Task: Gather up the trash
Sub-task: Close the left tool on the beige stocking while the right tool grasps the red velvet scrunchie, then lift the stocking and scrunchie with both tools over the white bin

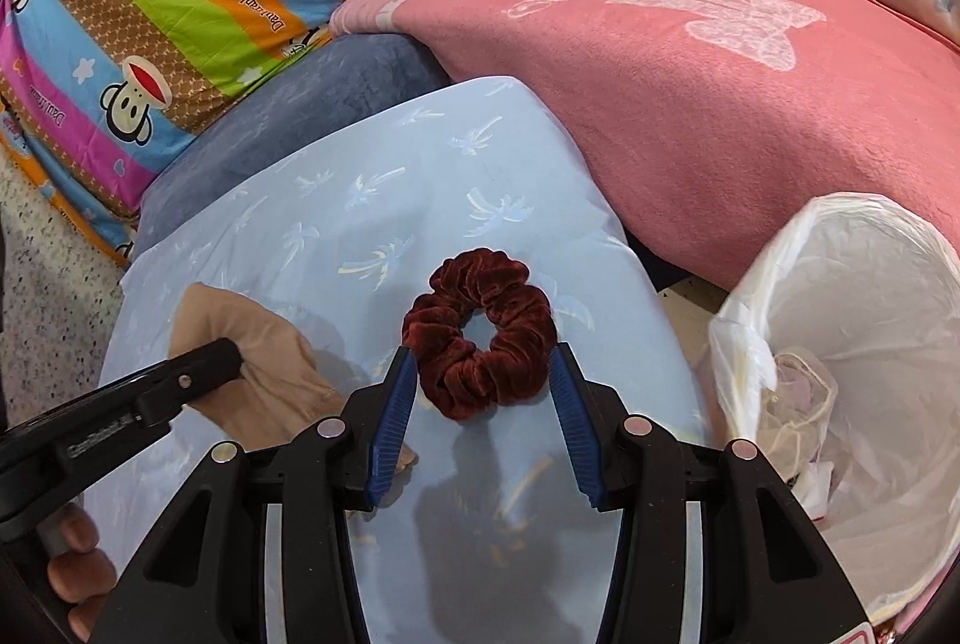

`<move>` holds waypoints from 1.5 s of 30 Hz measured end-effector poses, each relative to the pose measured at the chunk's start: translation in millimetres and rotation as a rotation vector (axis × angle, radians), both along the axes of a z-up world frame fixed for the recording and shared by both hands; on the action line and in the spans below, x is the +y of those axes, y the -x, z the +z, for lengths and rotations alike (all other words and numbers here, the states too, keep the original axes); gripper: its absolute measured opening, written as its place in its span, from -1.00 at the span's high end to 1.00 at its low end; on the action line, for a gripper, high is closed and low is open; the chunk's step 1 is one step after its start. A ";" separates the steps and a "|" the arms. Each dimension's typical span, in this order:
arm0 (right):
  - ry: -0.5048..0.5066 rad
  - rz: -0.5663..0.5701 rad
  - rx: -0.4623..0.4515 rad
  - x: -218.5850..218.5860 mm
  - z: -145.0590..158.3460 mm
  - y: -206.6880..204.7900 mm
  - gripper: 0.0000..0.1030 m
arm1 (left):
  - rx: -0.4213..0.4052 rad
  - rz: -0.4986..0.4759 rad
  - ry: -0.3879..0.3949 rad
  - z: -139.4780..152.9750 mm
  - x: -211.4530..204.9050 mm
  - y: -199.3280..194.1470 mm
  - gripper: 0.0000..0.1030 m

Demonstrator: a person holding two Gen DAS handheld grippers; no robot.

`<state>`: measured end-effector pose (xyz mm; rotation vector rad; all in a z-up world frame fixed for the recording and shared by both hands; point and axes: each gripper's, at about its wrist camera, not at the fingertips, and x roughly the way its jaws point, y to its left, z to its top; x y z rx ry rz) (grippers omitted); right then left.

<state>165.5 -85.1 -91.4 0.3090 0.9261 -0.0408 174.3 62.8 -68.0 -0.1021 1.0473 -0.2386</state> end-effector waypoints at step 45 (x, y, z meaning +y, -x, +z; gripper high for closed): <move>-0.028 -0.084 -0.151 -42.3 68.4 79.4 0.73 | -0.120 -0.172 0.033 59.1 -68.9 46.8 0.66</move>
